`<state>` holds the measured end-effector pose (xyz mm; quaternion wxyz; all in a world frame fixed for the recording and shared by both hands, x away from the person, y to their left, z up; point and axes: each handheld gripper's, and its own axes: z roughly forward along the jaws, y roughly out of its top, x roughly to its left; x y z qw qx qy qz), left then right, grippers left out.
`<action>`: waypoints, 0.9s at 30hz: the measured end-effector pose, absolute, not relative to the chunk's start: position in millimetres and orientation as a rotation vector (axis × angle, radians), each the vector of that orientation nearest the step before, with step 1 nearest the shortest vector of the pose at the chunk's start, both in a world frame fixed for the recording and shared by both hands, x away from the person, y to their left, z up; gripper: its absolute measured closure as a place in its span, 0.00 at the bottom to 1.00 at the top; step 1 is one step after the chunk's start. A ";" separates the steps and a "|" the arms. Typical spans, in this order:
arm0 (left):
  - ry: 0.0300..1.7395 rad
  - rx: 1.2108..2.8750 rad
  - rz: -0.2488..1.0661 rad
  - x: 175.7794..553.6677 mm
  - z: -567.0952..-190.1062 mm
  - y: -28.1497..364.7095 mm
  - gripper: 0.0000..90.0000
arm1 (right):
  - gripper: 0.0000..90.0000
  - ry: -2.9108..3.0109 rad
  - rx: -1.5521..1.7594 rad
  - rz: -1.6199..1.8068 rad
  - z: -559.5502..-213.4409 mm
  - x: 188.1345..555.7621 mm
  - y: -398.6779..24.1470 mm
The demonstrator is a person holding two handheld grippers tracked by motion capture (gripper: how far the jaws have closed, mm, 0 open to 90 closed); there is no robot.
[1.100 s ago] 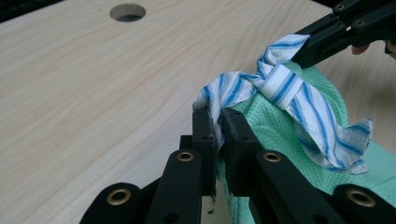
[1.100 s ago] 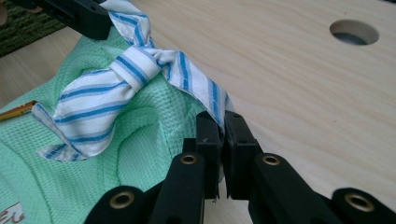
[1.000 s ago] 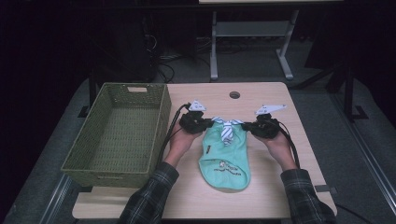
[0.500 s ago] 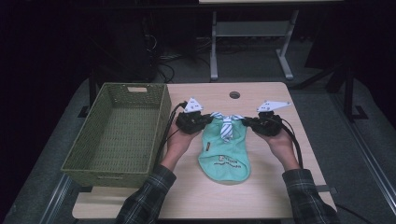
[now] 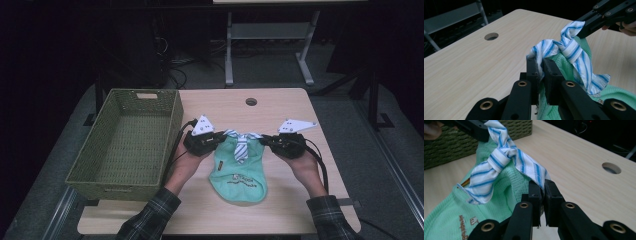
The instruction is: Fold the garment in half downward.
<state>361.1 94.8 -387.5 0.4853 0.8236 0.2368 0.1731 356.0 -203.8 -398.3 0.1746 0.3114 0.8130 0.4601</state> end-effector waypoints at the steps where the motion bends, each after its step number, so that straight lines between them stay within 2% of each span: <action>1: 0.577 1.998 0.416 357.9 -388.8 95.4 0.92 | 0.94 2.315 0.871 1.302 -399.7 352.1 -203.5; 9: 0.568 2.004 0.417 344.5 -395.6 94.4 0.92 | 0.94 2.333 0.856 1.283 -411.6 335.2 -203.1; 18: 0.552 1.926 0.484 356.4 -368.0 93.0 0.92 | 0.94 2.232 0.842 1.308 -380.6 349.1 -204.4; 21: 0.524 1.956 0.486 347.6 -375.1 94.9 0.92 | 0.94 2.229 0.817 1.308 -379.6 341.5 -203.3; 27: 0.498 2.019 0.462 331.6 -398.2 99.5 0.92 | 0.94 2.275 0.798 1.262 -402.7 325.8 -199.1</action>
